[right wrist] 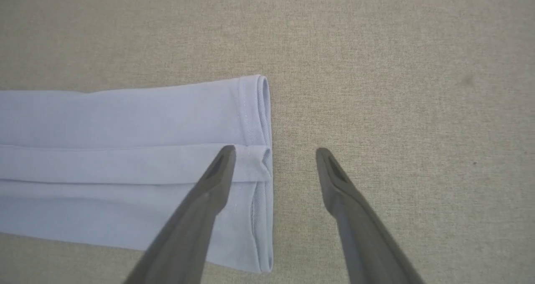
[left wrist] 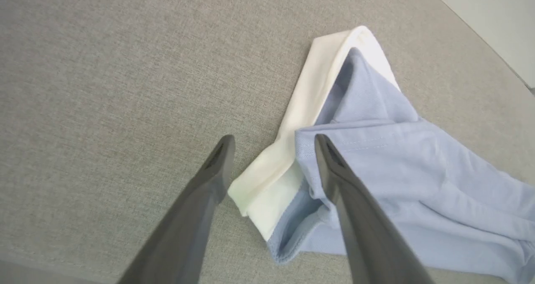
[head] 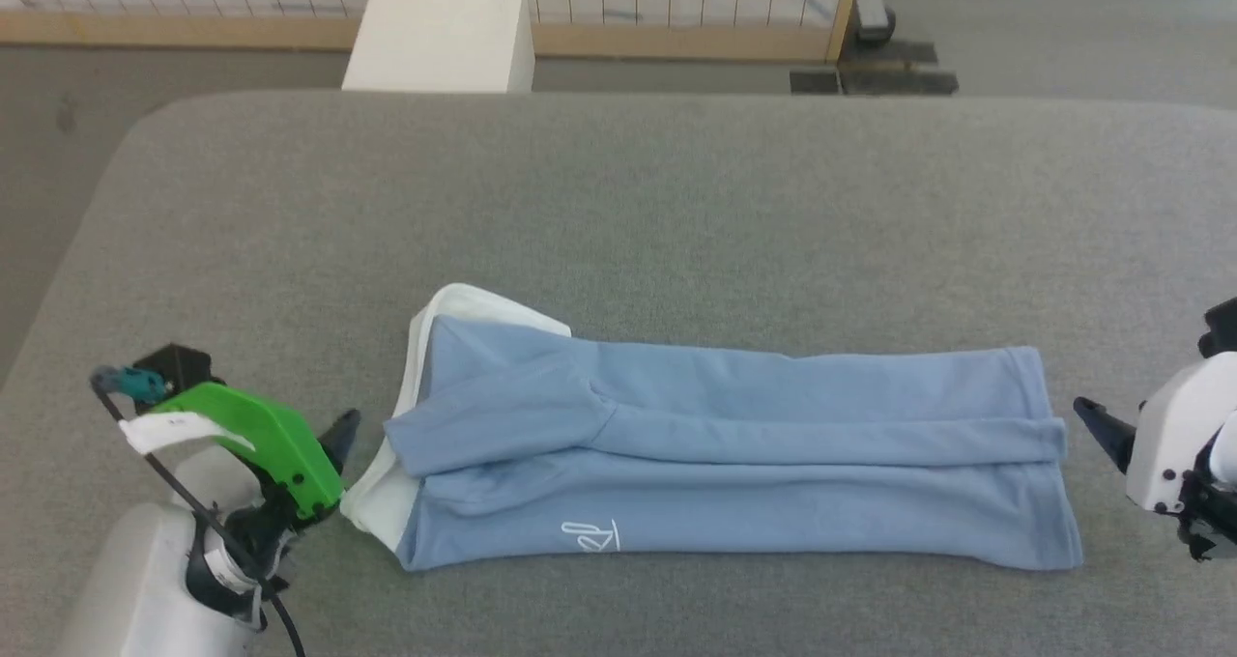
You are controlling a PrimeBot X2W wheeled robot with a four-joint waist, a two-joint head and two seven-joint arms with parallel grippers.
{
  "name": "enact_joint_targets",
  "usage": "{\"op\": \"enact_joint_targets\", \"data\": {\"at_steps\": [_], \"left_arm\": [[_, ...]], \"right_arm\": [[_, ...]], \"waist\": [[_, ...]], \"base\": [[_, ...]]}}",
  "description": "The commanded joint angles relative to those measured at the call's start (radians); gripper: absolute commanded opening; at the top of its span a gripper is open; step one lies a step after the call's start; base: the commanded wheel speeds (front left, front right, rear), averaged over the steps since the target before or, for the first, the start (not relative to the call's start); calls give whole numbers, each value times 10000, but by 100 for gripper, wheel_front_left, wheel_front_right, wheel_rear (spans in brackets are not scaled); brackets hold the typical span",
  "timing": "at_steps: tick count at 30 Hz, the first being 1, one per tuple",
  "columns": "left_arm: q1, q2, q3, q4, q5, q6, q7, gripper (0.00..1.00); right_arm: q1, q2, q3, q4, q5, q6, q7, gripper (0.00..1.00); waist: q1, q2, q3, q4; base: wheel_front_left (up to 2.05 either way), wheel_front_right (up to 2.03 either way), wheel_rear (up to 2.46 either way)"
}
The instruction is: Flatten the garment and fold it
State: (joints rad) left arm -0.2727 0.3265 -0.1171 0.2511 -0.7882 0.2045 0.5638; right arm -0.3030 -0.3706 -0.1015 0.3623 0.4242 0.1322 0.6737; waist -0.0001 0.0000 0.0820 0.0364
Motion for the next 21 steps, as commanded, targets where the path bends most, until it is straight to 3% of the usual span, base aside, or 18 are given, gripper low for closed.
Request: {"op": "enact_joint_targets", "data": {"at_steps": [1, 5, 11, 15, 21], "left_arm": [[-164, 176, 66, -270, -2, 100, 33, 100], [-339, 157, 586, -1208, 101, 76, -1096, 100], [-270, -63, 757, -1959, 1245, -1197, -5070, 100], [-156, -227, 519, -1600, 2084, -1726, -7234, 100], [-309, -414, 218, -1478, 3654, -1852, -8229, 100]], "right_arm": [[177, 19, -171, -186, 115, -15, 36, 100], [338, -13, -495, -648, 165, -15, 232, 100], [565, -36, -671, -857, 326, -15, 406, 100], [651, -115, -573, -787, 350, -15, 399, 100], [668, -300, -122, -495, 530, -15, 155, 100]], "waist": [[1, 0, -505, 10], [1, 0, -657, -22], [1, 0, -357, 9], [1, 0, 49, 116], [1, 0, 710, 295]], "base": [[0, 0, 0], [0, 0, 0], [0, 0, 0], [0, 0, 0], [0, 0, 0]]}}
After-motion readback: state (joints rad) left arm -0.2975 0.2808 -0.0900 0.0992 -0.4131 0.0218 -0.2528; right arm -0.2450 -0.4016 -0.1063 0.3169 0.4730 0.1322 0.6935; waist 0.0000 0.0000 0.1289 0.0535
